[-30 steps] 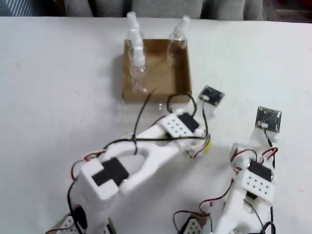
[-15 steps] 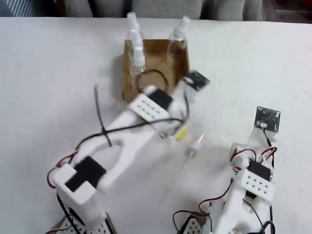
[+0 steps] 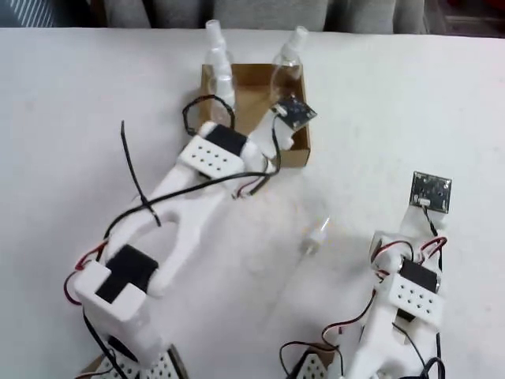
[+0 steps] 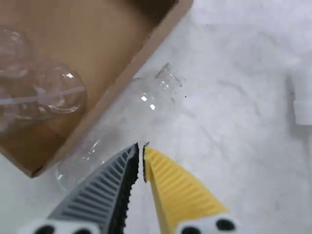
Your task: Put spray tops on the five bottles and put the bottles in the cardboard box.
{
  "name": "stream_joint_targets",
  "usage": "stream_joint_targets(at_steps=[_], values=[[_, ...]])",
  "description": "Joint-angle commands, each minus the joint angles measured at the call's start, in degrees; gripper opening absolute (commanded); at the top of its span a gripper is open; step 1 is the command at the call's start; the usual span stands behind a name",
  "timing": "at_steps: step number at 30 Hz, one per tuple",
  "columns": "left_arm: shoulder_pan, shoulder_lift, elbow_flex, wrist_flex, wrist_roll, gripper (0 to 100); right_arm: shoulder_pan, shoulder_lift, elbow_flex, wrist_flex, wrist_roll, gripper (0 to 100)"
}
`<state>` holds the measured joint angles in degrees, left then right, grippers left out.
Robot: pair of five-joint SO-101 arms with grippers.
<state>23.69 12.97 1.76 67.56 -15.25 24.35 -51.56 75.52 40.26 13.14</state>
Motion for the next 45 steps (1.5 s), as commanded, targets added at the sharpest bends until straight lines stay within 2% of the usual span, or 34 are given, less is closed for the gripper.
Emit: stream_joint_targets(at_steps=[1, 4, 10, 14, 18, 23, 30, 37, 39, 45], values=[[-3.91, -2.51, -1.49, -6.15, -0.79, 2, -0.57, -0.84, -1.23, -0.31, 0.53, 1.7], [-5.49, 0.04, -0.79, -9.85, -0.79, 2, -0.57, -0.84, -1.23, -0.31, 0.53, 1.7], [-5.76, 4.18, -1.23, -12.31, -0.79, 2, -0.57, -0.92, -1.23, -0.31, 0.62, 1.7], [-5.76, 4.88, -0.70, -11.78, -0.79, 2, -0.57, -0.92, -1.23, -0.31, 0.62, 1.7], [-5.14, 4.62, 1.32, -6.42, -0.79, 2, -0.57, -1.01, -1.23, -0.31, 0.62, 1.7], [-3.56, 0.04, 3.78, 0.09, -0.35, 2, -0.57, -1.01, -1.23, -0.31, 0.62, 1.7], [-3.30, -8.31, 10.29, 0.53, -0.70, 2, -0.66, -1.01, -1.23, -0.31, 0.62, 1.7], [1.89, -17.63, 19.60, 0.62, -0.88, 2, -0.66, -1.01, -1.23, -0.31, 0.62, 1.7], [2.33, -20.97, 20.92, 0.62, -3.87, 2, -0.75, -1.01, -1.23, -0.31, 0.62, 1.7], [1.80, -27.91, 21.63, 0.53, -23.91, 2, -1.54, -0.84, -1.23, -0.31, 0.62, 1.7]])
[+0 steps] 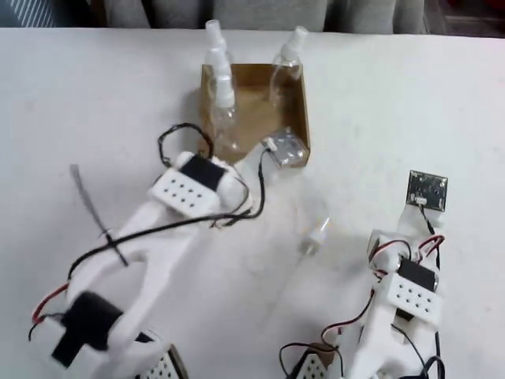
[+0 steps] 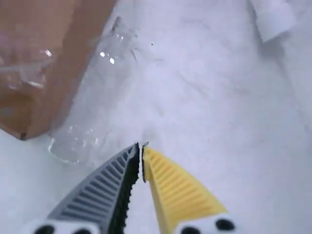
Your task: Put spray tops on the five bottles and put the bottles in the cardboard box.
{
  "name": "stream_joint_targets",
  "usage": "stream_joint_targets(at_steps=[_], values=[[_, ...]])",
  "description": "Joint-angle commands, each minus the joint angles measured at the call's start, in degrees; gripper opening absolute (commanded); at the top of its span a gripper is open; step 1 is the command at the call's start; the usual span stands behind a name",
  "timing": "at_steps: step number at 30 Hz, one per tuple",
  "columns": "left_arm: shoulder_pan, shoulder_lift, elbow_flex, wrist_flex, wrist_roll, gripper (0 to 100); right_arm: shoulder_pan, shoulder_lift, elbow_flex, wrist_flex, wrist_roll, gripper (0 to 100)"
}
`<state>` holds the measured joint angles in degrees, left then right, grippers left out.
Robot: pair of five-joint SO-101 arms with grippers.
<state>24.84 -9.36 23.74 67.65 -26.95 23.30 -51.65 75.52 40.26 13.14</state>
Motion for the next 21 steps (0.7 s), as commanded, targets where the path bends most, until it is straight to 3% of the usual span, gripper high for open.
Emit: stream_joint_targets(at_steps=[1, 6, 10, 21], values=[[0.84, -5.49, -0.26, 0.53, -15.38, 2, -0.48, -0.75, -1.23, -0.31, 0.62, 1.7], [0.40, -0.31, 0.97, -4.66, -30.15, 3, -0.48, -0.75, -1.23, -0.31, 0.62, 1.7], [-2.68, 8.13, -3.52, -8.70, -31.21, 10, -0.48, -0.66, -1.23, -0.31, 0.62, 1.7], [-5.41, 28.88, -30.15, 1.85, -33.14, 15, -2.07, -0.48, -1.23, -0.75, 0.62, 1.7]])
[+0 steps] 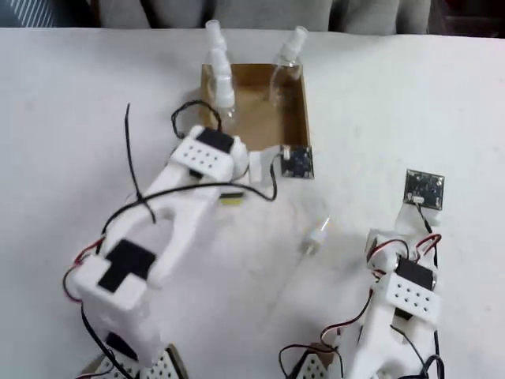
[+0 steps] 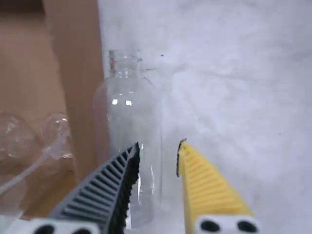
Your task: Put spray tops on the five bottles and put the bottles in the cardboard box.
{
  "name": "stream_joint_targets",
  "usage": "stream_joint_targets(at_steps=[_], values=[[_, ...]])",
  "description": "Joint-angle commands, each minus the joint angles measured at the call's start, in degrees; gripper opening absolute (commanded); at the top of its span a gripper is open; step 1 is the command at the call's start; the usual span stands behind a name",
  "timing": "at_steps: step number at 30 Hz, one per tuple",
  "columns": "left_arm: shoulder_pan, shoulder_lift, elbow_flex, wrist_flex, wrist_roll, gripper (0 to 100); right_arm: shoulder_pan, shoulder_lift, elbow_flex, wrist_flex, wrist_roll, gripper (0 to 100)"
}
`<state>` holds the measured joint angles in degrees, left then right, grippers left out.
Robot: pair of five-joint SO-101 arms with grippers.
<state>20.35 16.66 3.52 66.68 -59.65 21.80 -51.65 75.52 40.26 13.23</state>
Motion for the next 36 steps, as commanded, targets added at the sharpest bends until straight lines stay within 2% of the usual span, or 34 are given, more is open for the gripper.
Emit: stream_joint_targets(at_steps=[1, 9, 20, 24, 31, 36], values=[[-0.92, 3.65, -11.34, 3.78, -0.44, 15, -0.48, -0.48, -1.23, -0.75, 0.53, 1.7], [-1.45, 5.05, -14.15, 4.75, -0.79, 22, -0.48, -0.48, -1.23, -0.75, 0.53, 1.7], [-1.71, 5.14, -14.51, 2.20, -0.70, 23, -0.57, -0.48, -1.23, -0.75, 0.53, 1.7], [-1.89, 5.23, -14.59, 2.20, -0.44, 28, -0.57, -0.48, -1.23, -0.75, 0.53, 1.7], [-2.07, 5.41, -14.15, 0.09, -0.53, 29, -0.57, -0.48, -1.23, -0.75, 0.53, 1.7], [-2.07, 10.95, -18.20, 0.00, -0.35, 29, -0.66, -0.48, -1.23, -0.75, 0.53, 1.7]])
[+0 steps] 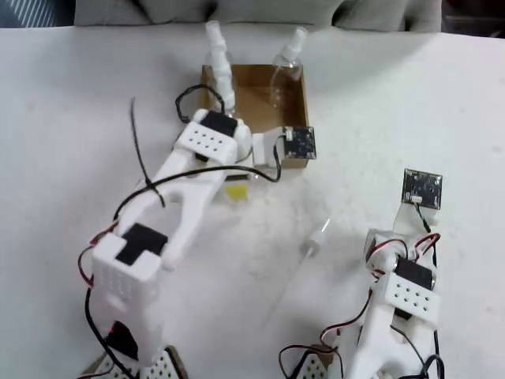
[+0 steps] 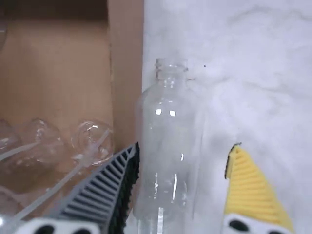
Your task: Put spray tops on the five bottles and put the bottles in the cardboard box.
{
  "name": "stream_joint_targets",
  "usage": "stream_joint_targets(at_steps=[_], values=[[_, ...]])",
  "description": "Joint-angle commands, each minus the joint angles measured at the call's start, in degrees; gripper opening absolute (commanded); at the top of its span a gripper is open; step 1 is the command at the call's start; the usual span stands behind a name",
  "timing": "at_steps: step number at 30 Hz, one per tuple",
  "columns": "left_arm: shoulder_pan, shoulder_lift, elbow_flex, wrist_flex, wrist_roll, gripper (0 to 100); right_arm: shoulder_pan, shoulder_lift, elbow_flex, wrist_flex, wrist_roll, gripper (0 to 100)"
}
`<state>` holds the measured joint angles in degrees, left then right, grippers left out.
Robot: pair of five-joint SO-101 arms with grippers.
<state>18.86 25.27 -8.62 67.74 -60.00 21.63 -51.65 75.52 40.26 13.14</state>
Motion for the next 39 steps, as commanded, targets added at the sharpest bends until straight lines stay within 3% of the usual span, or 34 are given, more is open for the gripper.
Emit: stream_joint_targets(at_steps=[1, 9, 16, 22, 27, 39], values=[[-0.57, 3.38, -7.21, -0.62, 0.00, 29, -0.48, -0.48, -1.23, -0.75, 0.62, 1.7], [-0.66, 11.38, -17.49, 2.90, 3.16, 29, -1.71, -0.48, -1.14, -0.66, 0.62, 1.7], [-0.48, 13.58, -18.37, 7.12, 3.52, 28, -1.63, -0.48, -1.14, -0.75, 0.62, 1.7], [0.84, 13.85, -18.02, 12.84, 3.43, 15, -1.63, -0.48, -1.14, -0.75, 0.70, 1.7], [0.92, 13.58, -18.46, 17.76, 3.87, 14, -1.45, -0.48, -1.14, -0.75, 0.70, 1.7], [-1.01, 13.14, -17.85, 25.41, 26.81, 14, -1.54, -0.48, -1.14, -0.75, 0.70, 1.7]])
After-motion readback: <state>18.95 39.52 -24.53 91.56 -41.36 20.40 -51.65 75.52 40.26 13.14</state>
